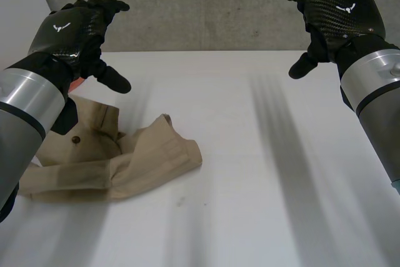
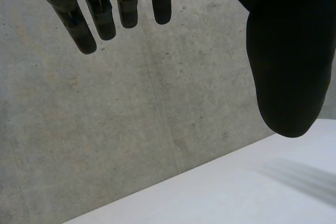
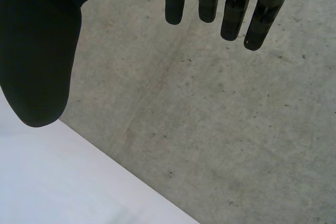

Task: Fold the laundry.

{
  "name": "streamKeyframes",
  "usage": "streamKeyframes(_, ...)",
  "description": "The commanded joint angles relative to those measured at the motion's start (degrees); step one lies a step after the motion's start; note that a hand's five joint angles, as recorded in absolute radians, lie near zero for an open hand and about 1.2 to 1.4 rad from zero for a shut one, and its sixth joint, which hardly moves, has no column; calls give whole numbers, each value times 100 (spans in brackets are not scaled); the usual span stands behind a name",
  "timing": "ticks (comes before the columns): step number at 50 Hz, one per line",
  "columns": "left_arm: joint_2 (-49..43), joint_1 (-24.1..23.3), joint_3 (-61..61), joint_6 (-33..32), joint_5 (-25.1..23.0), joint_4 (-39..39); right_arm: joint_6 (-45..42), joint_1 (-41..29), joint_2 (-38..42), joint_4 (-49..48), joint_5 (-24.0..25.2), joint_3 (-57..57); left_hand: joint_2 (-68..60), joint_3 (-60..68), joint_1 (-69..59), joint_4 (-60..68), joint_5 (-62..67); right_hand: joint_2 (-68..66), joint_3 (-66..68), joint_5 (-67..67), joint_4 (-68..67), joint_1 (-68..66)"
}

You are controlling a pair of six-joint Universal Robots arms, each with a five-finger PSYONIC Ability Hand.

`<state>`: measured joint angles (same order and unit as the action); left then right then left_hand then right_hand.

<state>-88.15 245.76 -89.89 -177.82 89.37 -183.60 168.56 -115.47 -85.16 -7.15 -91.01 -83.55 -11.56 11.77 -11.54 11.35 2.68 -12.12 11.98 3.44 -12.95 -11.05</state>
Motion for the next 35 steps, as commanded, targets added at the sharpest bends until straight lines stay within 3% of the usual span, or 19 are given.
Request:
streamKeyframes(1, 34, 165, 6, -8, -8, 0, -244, -63, 70, 685, 337, 259, 156, -177, 154, -135, -268, 212, -198, -344, 295, 105)
streamKeyframes(6, 61, 358, 32, -8, -8, 0, -561, -81, 509, 1426, 1014, 462, 156, -177, 154, -135, -268, 212, -198, -344, 295, 105)
streamKeyframes(13, 61, 552, 59, -8, -8, -9, -509, -615, 1080, 1489, 1779, 488, 156, -177, 154, -135, -268, 212, -198, -344, 295, 105)
streamKeyframes(28, 8, 763, 15, -8, -16, -44, 195, -1978, 2916, 241, 1789, 1015, 156, -177, 154, -135, -268, 212, -198, -344, 295, 105)
streamKeyframes(35, -36, 746, -2, -8, -16, -53, 195, -2094, 3585, 196, 1324, 1534, 156, -177, 154, -135, -268, -60, 74, -72, 23, -167)
